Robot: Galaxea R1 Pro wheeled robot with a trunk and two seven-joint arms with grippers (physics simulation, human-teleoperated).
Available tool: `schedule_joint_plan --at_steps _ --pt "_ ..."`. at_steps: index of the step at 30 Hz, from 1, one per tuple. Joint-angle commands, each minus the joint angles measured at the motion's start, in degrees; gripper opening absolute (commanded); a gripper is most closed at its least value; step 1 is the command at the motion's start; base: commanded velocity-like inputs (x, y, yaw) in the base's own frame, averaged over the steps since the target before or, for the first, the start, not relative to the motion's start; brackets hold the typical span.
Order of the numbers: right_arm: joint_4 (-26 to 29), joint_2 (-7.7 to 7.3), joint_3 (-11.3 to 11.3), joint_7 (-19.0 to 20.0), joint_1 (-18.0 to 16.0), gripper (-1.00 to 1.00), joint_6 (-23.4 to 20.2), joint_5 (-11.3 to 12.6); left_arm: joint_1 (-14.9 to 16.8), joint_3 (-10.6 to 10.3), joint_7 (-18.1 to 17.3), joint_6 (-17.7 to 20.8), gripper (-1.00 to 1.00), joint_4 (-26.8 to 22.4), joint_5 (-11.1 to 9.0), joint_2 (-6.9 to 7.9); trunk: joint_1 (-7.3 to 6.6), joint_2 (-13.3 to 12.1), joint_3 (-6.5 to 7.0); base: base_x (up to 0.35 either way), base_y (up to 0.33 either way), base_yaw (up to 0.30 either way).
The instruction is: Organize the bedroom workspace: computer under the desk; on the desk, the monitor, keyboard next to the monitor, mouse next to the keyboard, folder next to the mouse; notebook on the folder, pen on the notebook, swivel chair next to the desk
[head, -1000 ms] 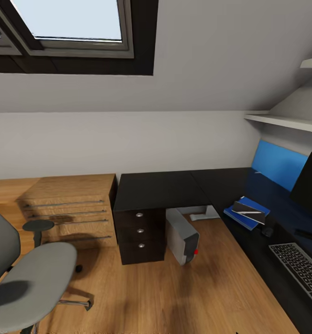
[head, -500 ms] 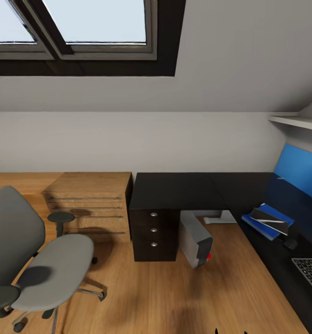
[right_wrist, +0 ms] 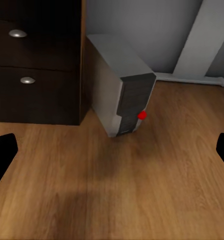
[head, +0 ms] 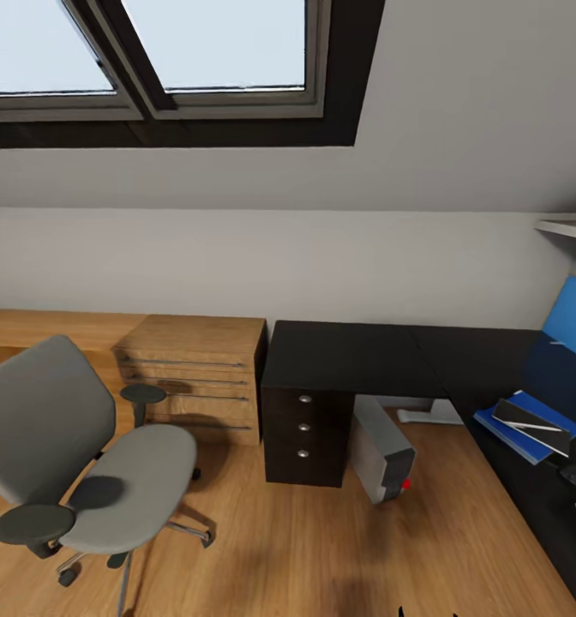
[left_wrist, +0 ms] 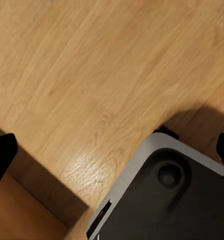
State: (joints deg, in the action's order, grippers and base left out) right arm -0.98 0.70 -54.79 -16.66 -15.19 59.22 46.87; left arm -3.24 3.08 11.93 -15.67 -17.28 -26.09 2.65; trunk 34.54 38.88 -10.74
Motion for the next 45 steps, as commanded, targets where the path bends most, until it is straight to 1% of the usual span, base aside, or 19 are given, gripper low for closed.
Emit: schedule_joint_plan --at_steps 1,2,7,10,20,22,31,45 --pt "-0.1 0.05 -0.5 -0.5 0.0 1.00 -0.1 -0.1 0.0 0.0 0.0 -0.9 1.00 0.0 -0.3 -0.02 -0.21 -0.4 0.12 0.000 0.000 0.040" --pt "0.1 0.07 -0.5 -0.5 -0.1 1.00 -0.9 0.0 0.0 -0.1 0.0 -3.5 1.00 1.0 -0.3 -0.07 -0.21 -0.4 0.12 0.000 0.000 0.068" --pt "0.2 0.09 -0.6 -0.4 0.0 1.00 -2.7 -0.1 0.0 -0.1 -0.1 -5.7 1.00 1.8 -0.2 -0.09 -0.21 -0.4 0.06 0.000 0.000 0.169" --pt "0.2 0.09 -0.7 -0.4 0.0 1.00 -4.8 -0.3 0.0 0.0 -0.1 -6.6 1.00 2.0 -0.2 -0.03 -0.21 -0.4 -0.03 0.000 -0.040 0.238" --pt "0.3 0.09 -0.7 -0.4 0.0 1.00 -6.1 -0.4 0.0 -0.2 -0.2 -7.2 1.00 2.1 0.0 -0.10 -0.21 -0.4 -0.38 0.000 -0.250 0.255" --pt "0.3 0.12 -0.7 -0.4 0.0 1.00 -6.2 -0.4 0.0 -0.2 -0.1 -7.2 1.00 2.1 0.4 -0.10 -0.21 -0.4 -0.46 0.000 -0.135 0.258" --pt "0.2 0.81 -0.7 -0.4 0.0 1.00 -6.2 -0.4 0.0 -0.2 -0.1 -7.2 1.00 2.1 0.6 -0.17 -0.21 -0.4 -0.73 0.000 -0.023 0.259" --pt "0.2 0.92 -0.7 -0.4 0.0 1.00 -6.3 -0.4 0.0 -0.2 -0.1 -7.2 1.00 2.1 0.6 -0.18 -0.21 -0.4 -0.79 0.000 -0.001 0.264"
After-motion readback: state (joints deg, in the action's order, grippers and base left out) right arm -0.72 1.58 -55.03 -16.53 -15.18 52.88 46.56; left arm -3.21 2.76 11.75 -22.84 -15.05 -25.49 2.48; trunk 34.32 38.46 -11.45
